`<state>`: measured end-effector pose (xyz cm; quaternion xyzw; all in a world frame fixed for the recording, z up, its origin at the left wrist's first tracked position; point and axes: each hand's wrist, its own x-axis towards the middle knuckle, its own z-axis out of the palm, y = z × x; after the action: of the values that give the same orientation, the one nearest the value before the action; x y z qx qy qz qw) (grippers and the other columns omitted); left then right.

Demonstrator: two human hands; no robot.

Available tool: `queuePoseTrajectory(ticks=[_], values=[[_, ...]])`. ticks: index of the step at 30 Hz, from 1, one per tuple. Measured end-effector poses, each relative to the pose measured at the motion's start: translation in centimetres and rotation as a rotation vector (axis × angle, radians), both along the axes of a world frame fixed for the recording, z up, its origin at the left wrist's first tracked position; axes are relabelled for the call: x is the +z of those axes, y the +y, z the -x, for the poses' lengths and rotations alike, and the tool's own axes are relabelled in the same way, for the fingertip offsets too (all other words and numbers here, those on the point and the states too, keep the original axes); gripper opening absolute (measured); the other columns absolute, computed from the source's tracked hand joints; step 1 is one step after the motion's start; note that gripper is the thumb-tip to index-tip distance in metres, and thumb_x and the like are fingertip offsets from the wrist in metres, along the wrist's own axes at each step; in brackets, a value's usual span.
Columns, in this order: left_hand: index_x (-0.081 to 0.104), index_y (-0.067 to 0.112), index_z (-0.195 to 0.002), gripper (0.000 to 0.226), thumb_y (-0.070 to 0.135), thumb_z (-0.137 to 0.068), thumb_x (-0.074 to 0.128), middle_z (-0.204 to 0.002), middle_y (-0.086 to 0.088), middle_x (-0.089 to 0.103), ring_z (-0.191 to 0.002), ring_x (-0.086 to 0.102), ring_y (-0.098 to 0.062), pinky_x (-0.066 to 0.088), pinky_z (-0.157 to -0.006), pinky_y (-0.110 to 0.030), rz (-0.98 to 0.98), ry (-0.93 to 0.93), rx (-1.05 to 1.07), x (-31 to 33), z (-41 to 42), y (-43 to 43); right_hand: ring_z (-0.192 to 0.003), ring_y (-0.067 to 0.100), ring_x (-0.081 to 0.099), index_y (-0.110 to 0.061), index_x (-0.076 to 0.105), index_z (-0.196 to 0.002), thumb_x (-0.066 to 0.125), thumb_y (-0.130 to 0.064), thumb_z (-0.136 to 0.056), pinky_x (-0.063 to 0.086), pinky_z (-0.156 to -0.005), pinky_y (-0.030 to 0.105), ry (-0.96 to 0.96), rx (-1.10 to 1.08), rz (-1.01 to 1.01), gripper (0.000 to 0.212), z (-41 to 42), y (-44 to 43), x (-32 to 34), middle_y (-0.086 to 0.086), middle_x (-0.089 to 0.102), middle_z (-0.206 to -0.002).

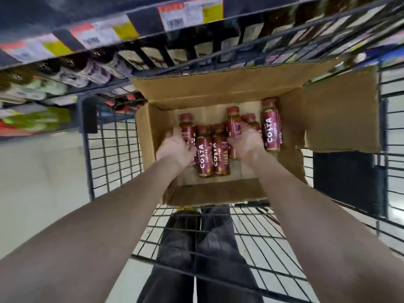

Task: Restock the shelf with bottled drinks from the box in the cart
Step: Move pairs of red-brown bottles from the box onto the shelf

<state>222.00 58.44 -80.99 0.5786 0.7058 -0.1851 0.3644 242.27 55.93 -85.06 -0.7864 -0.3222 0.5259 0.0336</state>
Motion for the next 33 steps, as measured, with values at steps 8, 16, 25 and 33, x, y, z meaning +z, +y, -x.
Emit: queuePoseTrajectory(ticks=[8, 16, 25, 33], values=[[0.035, 0.01, -0.146, 0.075, 0.042, -0.091, 0.074, -0.138, -0.016, 0.058, -0.124, 0.059, -0.035, 0.049, -0.098, -0.036, 0.041, -0.097, 0.368, -5.9, -0.3, 0.2, -0.098, 0.023, 0.07, -0.017, 0.057, -0.129, 0.073, -0.009, -0.087, 0.058, -0.092, 0.039, -0.005, -0.209, -0.231, 0.045, 0.9, 0.0, -4.5, -0.001, 0.07, -0.108], [0.055, 0.006, -0.131, 0.077, 0.053, -0.078, 0.085, -0.13, -0.013, 0.066, -0.117, 0.065, -0.03, 0.047, -0.082, -0.03, 0.027, -0.046, 0.536, -7.8, -0.3, -0.4, -0.105, 0.016, 0.059, -0.01, 0.051, -0.142, 0.08, -0.017, -0.084, 0.049, -0.099, 0.028, 0.011, -0.189, -0.145, 0.064, 0.4, 0.7, -5.9, -0.001, 0.063, -0.113], [0.054, 0.014, -0.132, 0.065, 0.037, -0.081, 0.087, -0.124, -0.007, 0.069, -0.114, 0.066, -0.029, 0.054, -0.09, -0.034, -0.111, -0.103, 0.642, -7.1, 0.2, -1.0, -0.115, 0.033, 0.06, -0.006, 0.062, -0.121, 0.091, -0.027, -0.071, 0.052, -0.1, 0.044, -0.078, -0.022, -0.105, 0.062, 1.5, 0.8, -6.5, 0.013, 0.062, -0.12], [0.052, 0.017, -0.137, 0.068, 0.037, -0.082, 0.086, -0.127, -0.002, 0.07, -0.103, 0.065, -0.014, 0.044, -0.083, -0.02, -0.17, -0.228, 0.487, -3.7, 0.1, -1.9, -0.11, 0.016, 0.065, -0.018, 0.043, -0.15, 0.086, -0.023, -0.081, 0.055, -0.1, 0.035, 0.101, -0.167, -0.17, 0.081, 1.6, -1.5, -3.2, -0.004, 0.067, -0.123]])
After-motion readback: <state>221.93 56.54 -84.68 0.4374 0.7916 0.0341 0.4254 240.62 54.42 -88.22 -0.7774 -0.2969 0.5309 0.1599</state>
